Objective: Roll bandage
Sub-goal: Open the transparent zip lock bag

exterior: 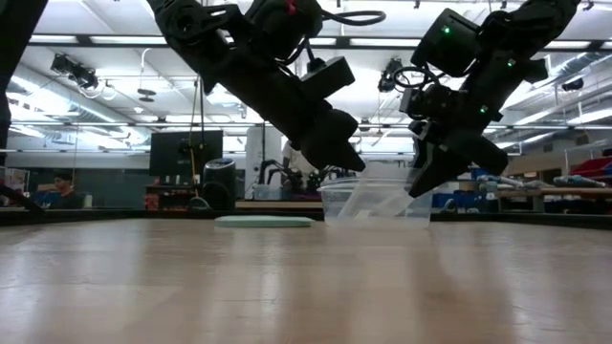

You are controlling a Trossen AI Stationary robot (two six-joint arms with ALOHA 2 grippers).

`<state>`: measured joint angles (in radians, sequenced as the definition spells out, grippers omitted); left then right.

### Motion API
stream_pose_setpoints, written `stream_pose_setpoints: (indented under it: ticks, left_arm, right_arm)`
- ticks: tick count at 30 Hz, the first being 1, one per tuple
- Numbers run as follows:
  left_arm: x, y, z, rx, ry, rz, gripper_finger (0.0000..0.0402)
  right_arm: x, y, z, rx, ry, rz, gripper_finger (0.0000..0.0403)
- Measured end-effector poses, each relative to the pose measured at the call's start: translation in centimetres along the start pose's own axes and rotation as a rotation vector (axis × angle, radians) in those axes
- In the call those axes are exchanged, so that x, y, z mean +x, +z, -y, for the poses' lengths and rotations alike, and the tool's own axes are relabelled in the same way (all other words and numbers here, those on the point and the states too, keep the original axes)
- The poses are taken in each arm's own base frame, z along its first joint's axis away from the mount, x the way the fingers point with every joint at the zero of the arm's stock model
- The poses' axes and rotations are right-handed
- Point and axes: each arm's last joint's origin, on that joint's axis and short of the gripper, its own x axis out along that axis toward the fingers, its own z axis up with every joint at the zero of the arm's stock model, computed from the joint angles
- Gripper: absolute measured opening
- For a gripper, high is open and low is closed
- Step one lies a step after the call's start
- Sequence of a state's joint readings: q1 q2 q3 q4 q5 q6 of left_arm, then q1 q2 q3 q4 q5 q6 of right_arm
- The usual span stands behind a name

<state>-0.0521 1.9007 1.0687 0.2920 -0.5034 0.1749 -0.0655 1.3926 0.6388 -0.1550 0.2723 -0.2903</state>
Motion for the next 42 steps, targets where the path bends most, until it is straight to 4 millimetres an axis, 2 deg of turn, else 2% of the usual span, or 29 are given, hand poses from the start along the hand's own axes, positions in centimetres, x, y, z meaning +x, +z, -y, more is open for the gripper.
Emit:
stream_pose_setpoints:
  ticks: [13,26,36,42]
  left_arm:
    - [0.0,-0.2,0.0,0.011,0.0,-0.016,0.0152]
    - [0.0,-0.3,0.0,0.018,-0.001,-0.026,0.0152]
    - [0.0,-0.3,0.0,0.024,-0.001,-0.029,0.0152]
    - [0.0,-0.3,0.0,0.022,0.0,-0.026,0.0152]
  right_arm:
    - [-0.6,0.3,0.1,0.021,0.054,0.048,0.0072]
    - [-0.8,0.7,0.0,0.032,0.081,0.097,0.0143]
    - [-2.8,1.4,-0.1,0.008,0.027,0.175,0.0138]
    - [-2.9,1.1,-0.1,0.003,0.031,0.138,0.0123]
